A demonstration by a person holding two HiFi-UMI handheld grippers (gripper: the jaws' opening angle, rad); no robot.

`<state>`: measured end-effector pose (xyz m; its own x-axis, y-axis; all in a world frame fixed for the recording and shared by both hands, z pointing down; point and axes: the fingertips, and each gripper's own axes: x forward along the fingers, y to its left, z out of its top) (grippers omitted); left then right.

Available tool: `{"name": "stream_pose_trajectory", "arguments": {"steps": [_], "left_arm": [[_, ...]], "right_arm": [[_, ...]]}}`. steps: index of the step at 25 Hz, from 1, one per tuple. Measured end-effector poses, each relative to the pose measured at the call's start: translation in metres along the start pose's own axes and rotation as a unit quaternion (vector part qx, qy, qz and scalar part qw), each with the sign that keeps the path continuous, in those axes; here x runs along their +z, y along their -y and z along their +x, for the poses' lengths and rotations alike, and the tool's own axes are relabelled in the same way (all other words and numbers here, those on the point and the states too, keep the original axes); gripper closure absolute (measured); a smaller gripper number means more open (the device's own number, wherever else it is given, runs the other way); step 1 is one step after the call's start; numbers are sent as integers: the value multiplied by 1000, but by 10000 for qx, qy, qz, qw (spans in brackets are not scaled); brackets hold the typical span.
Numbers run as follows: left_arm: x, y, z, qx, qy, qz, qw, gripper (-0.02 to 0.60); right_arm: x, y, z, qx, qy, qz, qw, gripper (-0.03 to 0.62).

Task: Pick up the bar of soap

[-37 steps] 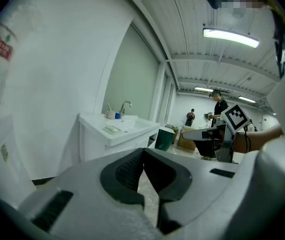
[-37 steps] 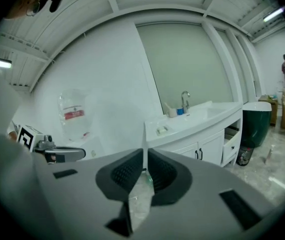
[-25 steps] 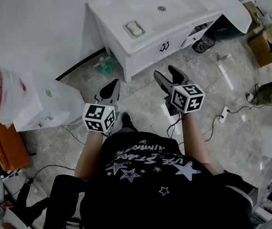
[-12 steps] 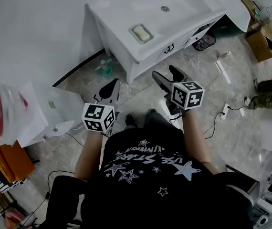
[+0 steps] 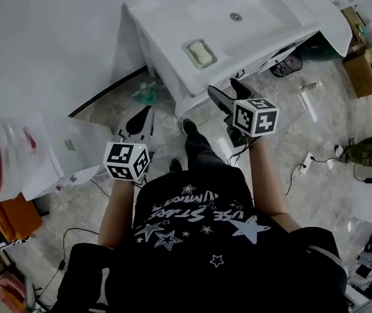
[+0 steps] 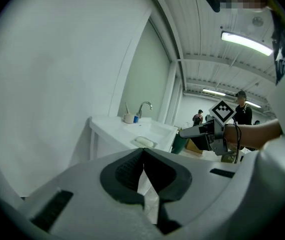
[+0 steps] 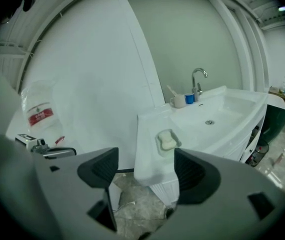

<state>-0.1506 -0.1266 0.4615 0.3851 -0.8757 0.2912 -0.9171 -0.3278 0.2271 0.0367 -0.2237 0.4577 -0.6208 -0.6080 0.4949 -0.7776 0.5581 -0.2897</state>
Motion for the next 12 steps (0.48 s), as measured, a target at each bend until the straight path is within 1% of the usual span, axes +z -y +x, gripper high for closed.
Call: {"name": "stream_pose_trajectory", "arguments": {"steps": [6,12], "left_arm": [[13,-24,40,318,-54,-71,9995,572],[25,-36,88,486,-173,-173,9985,572]], "right_arm": [[26,20,54,336,-345,-135,9987,267],[37,44,107,554,-945,-239,9937,296]]}}
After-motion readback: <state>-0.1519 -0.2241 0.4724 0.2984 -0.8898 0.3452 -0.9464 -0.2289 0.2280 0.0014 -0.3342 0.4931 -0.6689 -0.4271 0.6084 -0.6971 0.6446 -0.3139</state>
